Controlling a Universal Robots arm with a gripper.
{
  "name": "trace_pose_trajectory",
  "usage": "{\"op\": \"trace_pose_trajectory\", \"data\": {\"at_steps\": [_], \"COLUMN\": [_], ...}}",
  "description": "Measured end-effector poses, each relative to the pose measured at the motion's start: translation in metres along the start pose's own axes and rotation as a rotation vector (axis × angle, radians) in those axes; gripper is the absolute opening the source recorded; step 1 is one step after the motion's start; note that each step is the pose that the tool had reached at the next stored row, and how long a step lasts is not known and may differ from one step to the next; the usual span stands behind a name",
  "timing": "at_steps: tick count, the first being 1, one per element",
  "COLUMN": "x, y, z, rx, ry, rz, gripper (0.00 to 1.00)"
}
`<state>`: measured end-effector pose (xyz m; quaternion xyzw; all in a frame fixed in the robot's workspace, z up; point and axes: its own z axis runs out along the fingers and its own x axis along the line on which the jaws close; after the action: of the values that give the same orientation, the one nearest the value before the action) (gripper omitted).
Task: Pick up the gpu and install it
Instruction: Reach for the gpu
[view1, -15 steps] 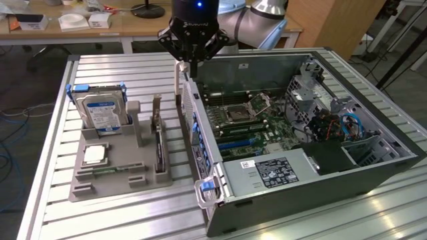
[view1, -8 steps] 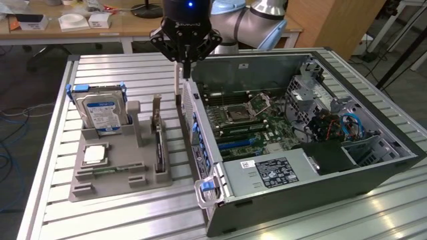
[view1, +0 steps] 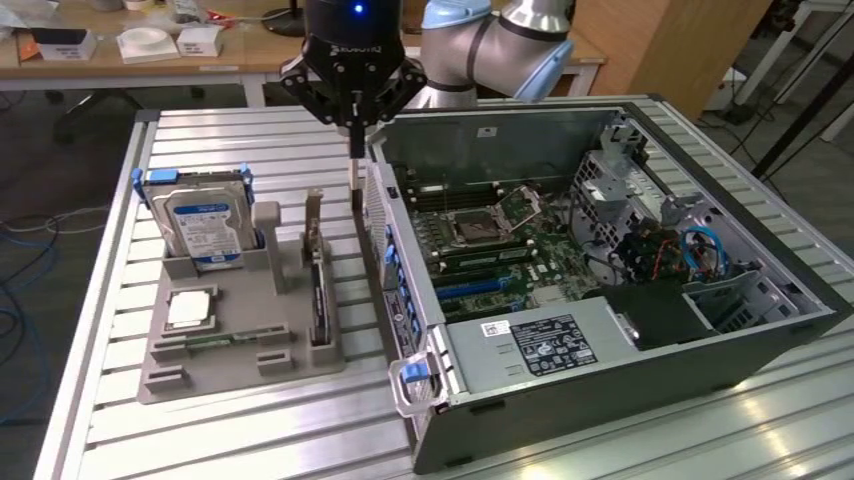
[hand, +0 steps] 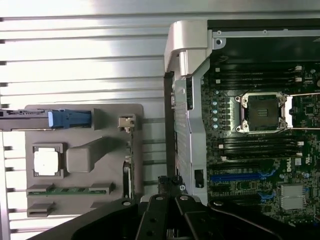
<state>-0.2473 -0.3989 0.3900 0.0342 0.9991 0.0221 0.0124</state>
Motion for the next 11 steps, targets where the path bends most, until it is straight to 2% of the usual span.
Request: {"op": "trace_pose_trajectory", "data": {"at_steps": [11], "x": [0.023], "y": [-0.0016], "z": [-0.0002], "rx": [0.0000], "ry": [0.0001], "rz": [-0.002], "gripper": [0.11]}}
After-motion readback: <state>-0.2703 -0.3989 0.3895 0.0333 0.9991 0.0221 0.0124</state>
